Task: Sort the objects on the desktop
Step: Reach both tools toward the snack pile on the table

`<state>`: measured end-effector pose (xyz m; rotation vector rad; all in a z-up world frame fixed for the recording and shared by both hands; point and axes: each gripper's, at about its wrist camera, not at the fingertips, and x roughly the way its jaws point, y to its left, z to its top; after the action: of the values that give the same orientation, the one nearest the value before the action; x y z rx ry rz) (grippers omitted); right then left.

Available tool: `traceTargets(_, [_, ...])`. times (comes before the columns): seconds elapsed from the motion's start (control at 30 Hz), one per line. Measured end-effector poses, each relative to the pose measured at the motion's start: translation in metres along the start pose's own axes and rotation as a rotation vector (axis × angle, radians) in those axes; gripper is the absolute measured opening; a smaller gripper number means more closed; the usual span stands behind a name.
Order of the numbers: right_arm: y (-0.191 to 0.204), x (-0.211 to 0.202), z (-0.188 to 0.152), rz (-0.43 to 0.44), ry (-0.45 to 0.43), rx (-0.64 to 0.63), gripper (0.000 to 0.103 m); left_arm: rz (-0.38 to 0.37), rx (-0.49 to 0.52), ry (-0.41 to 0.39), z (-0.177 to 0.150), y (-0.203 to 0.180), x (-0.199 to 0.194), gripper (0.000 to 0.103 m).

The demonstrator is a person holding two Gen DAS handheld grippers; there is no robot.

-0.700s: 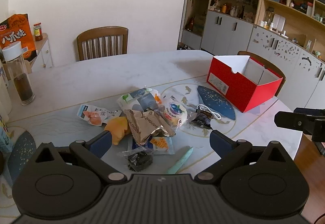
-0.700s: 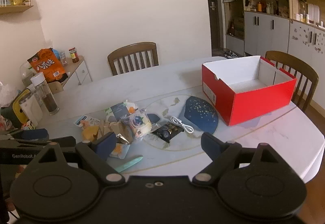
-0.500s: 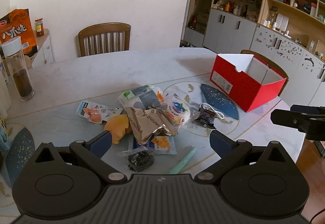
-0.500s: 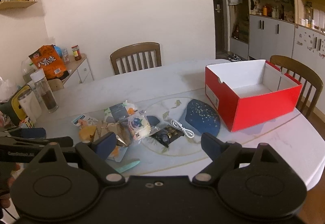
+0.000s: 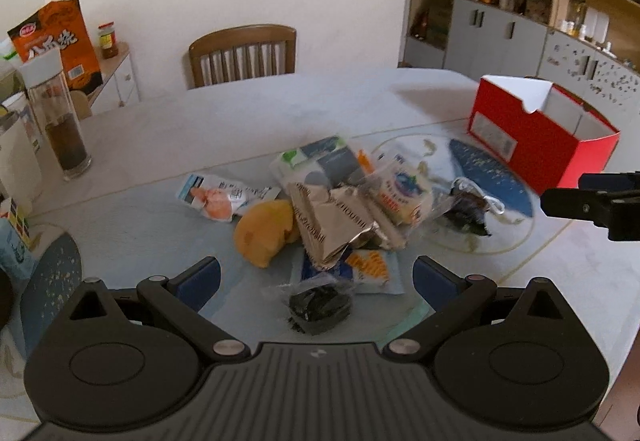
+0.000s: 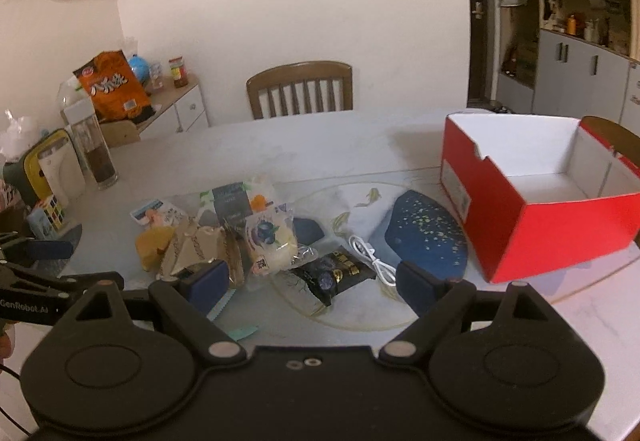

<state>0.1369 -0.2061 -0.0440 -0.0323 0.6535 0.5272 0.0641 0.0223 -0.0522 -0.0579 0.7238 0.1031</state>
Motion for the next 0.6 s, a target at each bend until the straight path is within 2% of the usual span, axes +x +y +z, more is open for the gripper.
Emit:
traceTargets(0.23, [-0.005,0.038,-0.001,0.023,0.036,-0.04,0.09,0.029,-0.009,0.023,-0.011,-0.001,0.021,0.103])
traceTargets(0.6, [-0.013,0.087,-0.007,0.009,0.082,-0.105,0.089,0.073,-0.013,0.056,-0.024,-0.005,0.05,0.102])
